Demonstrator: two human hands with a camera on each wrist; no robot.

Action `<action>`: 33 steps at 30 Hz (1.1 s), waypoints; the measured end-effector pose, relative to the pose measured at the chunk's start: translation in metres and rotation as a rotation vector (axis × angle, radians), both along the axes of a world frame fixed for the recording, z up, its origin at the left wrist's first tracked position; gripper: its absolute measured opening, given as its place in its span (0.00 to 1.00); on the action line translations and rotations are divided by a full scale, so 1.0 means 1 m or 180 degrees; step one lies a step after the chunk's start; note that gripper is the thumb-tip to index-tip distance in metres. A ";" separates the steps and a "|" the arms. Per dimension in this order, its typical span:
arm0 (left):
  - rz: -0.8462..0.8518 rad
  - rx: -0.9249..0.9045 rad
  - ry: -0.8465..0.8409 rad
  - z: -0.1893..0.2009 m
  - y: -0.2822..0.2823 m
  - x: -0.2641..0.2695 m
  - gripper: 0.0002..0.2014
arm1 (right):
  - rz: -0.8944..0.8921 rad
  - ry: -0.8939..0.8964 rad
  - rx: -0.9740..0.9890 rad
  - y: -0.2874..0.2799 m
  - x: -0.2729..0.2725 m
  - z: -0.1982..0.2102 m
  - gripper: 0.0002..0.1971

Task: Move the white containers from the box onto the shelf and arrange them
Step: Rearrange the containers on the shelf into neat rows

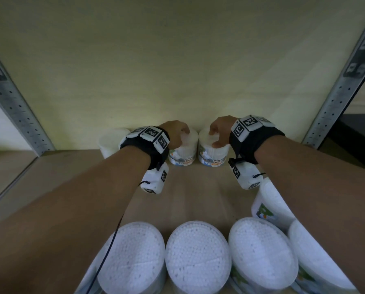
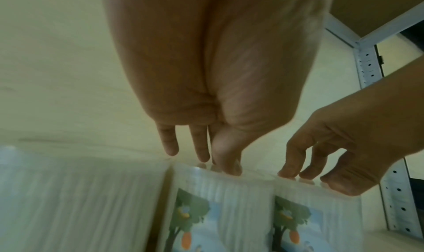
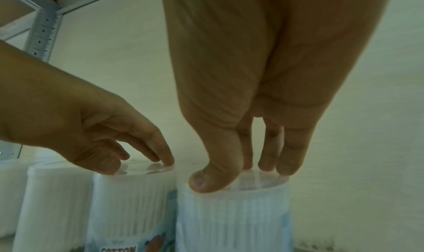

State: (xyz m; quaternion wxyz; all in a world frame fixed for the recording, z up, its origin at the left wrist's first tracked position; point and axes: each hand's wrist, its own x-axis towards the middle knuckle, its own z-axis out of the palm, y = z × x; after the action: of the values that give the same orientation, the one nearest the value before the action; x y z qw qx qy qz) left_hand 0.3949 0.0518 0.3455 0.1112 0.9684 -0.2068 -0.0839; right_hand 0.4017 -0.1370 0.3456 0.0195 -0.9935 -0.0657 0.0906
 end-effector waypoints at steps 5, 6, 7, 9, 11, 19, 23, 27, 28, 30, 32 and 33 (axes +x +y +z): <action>-0.0028 -0.0097 0.0008 -0.001 0.001 -0.001 0.24 | -0.0005 0.0021 0.0004 0.002 -0.002 0.001 0.28; 0.0021 -0.0115 -0.0068 -0.002 0.000 -0.001 0.22 | -0.0005 0.0024 -0.0003 0.002 -0.003 0.002 0.28; 0.0091 -0.0105 -0.0173 -0.004 -0.001 -0.001 0.21 | -0.0011 0.0024 -0.0008 0.002 -0.003 0.002 0.28; 0.0212 -0.0020 -0.0323 -0.008 -0.004 -0.001 0.24 | -0.0018 0.0011 -0.0017 0.002 -0.004 0.002 0.29; 0.0231 0.0067 -0.0367 -0.010 -0.006 0.000 0.26 | -0.0014 -0.0006 -0.0024 0.002 -0.004 0.002 0.29; 0.0054 -0.0243 -0.0284 -0.008 0.001 0.001 0.22 | -0.0012 -0.0047 -0.0031 0.005 -0.007 0.003 0.27; 0.0029 -0.0188 -0.0297 -0.007 0.000 0.003 0.22 | -0.0033 -0.0031 -0.0004 0.007 -0.010 0.006 0.28; -0.0095 -0.0026 -0.0283 -0.001 -0.003 0.001 0.23 | -0.0081 -0.0059 -0.0097 0.009 -0.015 0.010 0.27; -0.0144 0.0037 -0.0261 0.001 -0.004 0.000 0.23 | -0.0137 -0.0070 -0.0078 0.010 -0.017 0.011 0.26; -0.0224 0.0170 -0.0198 0.005 -0.006 -0.004 0.22 | -0.0215 -0.0070 -0.0039 0.012 -0.022 0.014 0.27; -0.0299 0.0284 -0.0186 0.008 -0.006 -0.010 0.22 | -0.0233 -0.0036 -0.0038 0.015 -0.028 0.017 0.27; -0.0329 0.0318 -0.0175 0.009 -0.005 -0.013 0.22 | -0.0243 -0.0013 -0.0033 0.017 -0.033 0.019 0.28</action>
State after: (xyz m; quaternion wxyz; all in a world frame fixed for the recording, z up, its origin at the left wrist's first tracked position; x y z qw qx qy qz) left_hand 0.3820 0.0464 0.3542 0.0525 0.9627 -0.2551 -0.0731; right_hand 0.3684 -0.1203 0.3648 0.0176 -0.9956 -0.0273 0.0882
